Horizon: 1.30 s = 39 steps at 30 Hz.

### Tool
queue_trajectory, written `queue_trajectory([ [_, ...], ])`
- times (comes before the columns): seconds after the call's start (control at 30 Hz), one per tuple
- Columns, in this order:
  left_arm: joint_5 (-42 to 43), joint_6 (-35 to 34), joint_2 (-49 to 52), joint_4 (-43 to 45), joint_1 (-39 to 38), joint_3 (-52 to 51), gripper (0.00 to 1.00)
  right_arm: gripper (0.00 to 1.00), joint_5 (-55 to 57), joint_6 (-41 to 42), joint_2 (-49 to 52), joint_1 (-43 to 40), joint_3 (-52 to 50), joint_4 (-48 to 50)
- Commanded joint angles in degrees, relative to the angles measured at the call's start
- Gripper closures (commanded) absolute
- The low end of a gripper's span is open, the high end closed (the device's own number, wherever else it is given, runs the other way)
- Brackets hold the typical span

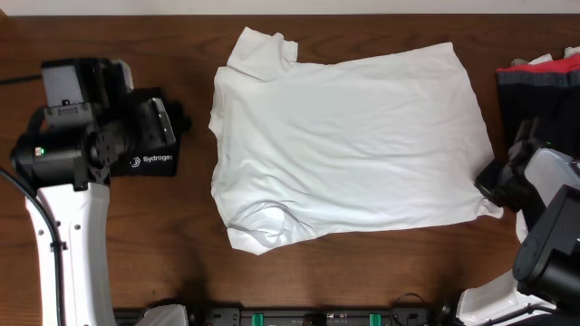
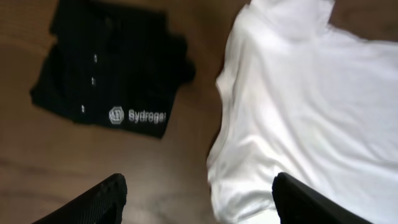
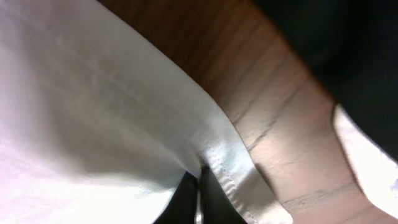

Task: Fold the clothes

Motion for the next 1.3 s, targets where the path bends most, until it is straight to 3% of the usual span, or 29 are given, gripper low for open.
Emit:
queue_trajectory([
  [0.0,-0.2,-0.1,1.6,-2.7,0.0,-1.2,0.23,0.65,-6.4,-5.8,4.7,-1.2,-3.5,1.0],
  [0.07,0.0,-0.2,2.4,-4.2,0.0,-2.7,0.22,0.52,-12.0,-7.4,2.6,-1.2,-3.1,1.0],
  [0.2,4.2,-0.3,4.5,-4.7,0.0,-8.7,0.23,0.41,-19.9,-8.2,-4.4,-1.2,-2.9,1.0],
  [0.5,14.4,-0.3,11.6,6.7,0.0,-28.2,0.23,0.37,-24.7,-8.1,-21.1,-0.1,-2.9,-2.0],
  [0.77,18.0,-0.3,16.1,18.6,0.0,-38.0,0.24,0.37,-24.4,-9.7,-23.1,5.2,-3.0,-6.5],
  [1.1,17.8,-0.3,18.1,27.3,-1.9,-40.0,0.49,0.38,-18.8,-9.6,-23.1,11.5,-3.0,-5.5],
  [1.27,15.5,-0.3,18.1,29.0,-4.2,-40.0,0.93,0.38,-18.2,-9.6,-23.1,11.6,-3.0,-5.6],
])
